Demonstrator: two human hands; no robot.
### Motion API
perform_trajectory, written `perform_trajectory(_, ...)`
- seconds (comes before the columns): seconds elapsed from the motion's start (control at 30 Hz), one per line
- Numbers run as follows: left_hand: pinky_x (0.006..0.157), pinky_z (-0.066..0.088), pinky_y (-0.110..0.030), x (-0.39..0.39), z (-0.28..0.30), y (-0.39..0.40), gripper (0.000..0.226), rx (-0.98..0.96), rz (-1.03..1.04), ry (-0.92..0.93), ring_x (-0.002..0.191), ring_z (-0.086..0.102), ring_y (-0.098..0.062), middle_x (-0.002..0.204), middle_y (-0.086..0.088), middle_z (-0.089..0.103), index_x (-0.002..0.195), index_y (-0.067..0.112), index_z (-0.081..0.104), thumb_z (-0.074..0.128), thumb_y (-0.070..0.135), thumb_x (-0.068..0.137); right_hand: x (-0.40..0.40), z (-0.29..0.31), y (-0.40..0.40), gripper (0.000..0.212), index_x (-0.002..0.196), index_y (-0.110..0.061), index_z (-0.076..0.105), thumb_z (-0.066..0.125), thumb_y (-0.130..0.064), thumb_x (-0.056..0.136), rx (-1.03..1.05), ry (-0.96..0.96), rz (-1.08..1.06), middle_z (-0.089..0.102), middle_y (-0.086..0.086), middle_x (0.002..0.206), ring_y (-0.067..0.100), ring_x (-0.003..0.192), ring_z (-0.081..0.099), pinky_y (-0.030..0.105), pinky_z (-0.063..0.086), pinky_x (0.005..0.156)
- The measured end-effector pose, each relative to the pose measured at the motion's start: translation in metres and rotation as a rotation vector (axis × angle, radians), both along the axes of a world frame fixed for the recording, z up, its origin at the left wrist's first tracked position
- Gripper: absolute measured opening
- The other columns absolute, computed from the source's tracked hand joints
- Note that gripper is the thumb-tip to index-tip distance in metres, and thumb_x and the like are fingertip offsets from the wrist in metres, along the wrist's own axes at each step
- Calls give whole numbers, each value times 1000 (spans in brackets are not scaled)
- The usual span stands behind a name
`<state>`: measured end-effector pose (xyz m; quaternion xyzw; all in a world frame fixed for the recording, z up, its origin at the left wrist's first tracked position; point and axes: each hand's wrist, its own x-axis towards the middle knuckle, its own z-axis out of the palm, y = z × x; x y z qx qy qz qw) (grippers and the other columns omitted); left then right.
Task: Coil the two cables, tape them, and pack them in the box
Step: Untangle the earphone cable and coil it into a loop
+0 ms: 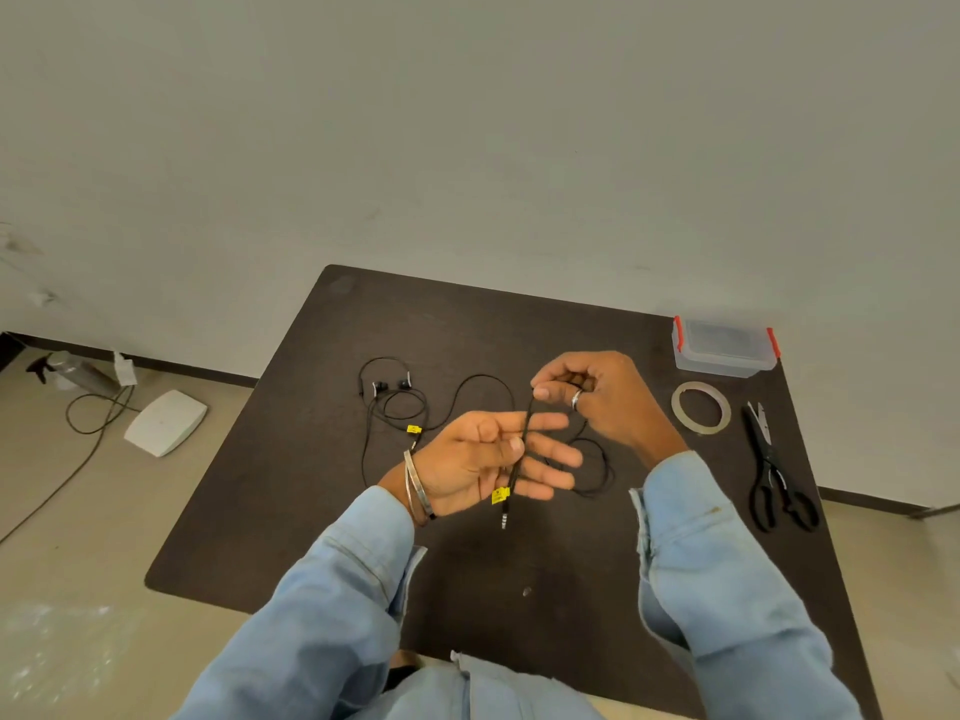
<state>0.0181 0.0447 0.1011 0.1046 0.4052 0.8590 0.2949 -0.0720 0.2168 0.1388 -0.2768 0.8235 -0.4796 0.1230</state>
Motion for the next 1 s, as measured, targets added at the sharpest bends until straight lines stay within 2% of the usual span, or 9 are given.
perform_trajectory(0.17,73,60,-32,-5,3,-2,38,45,318,-95,88,72,-22,107,-13,70,129,-1,46,38,1,91,27,-39,-5,40,88,-17,67,51,18,77,171,-87,35,66,-7,74,2,68,62,22,51,62)
perform_trajectory(0.27,79,59,-38,-9,-3,-11,36,-65,510,-128,95,70,-25,109,-14,70,132,-3,39,32,-3,97,55,-42,-9,14,94,-6,67,55,1,91,178,-261,122,64,-1,69,-2,57,58,16,48,56)
perform_trajectory(0.33,82,57,-39,-11,-9,-17,40,-218,588,-132,97,69,-23,112,-15,68,138,-3,30,33,-2,98,62,-32,-7,14,102,-6,67,58,-10,93,232,-285,216,66,2,73,-1,61,62,15,50,60)
perform_trajectory(0.43,84,55,-35,-12,-17,-12,49,-442,594,-104,96,69,-18,116,-15,63,146,4,16,31,-2,100,59,-5,-3,15,102,-9,69,60,-17,92,327,-203,298,70,5,78,7,66,65,21,55,66)
perform_trajectory(0.53,92,48,-43,-15,-22,5,48,-442,631,-164,105,61,-33,121,-26,58,145,5,14,26,-5,100,49,18,-2,15,95,-10,71,60,-20,92,378,-121,347,68,1,72,4,62,60,21,49,65)
perform_trajectory(0.63,89,51,-45,-17,-16,14,22,-248,746,-297,97,65,-35,124,-35,53,110,4,41,25,-7,99,42,28,-2,17,98,-11,72,60,-22,92,476,-159,434,67,0,72,5,62,59,24,49,67)
perform_trajectory(0.7,82,56,-39,-18,-16,7,22,-188,816,-330,85,71,-25,123,-35,54,90,6,41,26,-7,98,44,27,-3,19,101,-12,72,60,-23,92,517,-192,485,67,2,75,14,68,62,31,52,70)
perform_trajectory(0.87,77,57,-36,-13,-18,-1,22,-317,630,-232,75,72,-19,100,-16,71,113,4,39,28,-7,98,36,17,-5,14,85,-15,71,59,-17,92,310,-28,298,62,-7,66,4,56,55,17,43,55)
perform_trajectory(1.0,83,57,-37,-6,-13,5,32,-374,324,-74,85,72,-24,98,-8,73,123,6,47,28,-2,99,14,13,-6,8,85,-17,72,65,-15,88,183,61,132,69,-9,75,4,70,63,20,51,66)
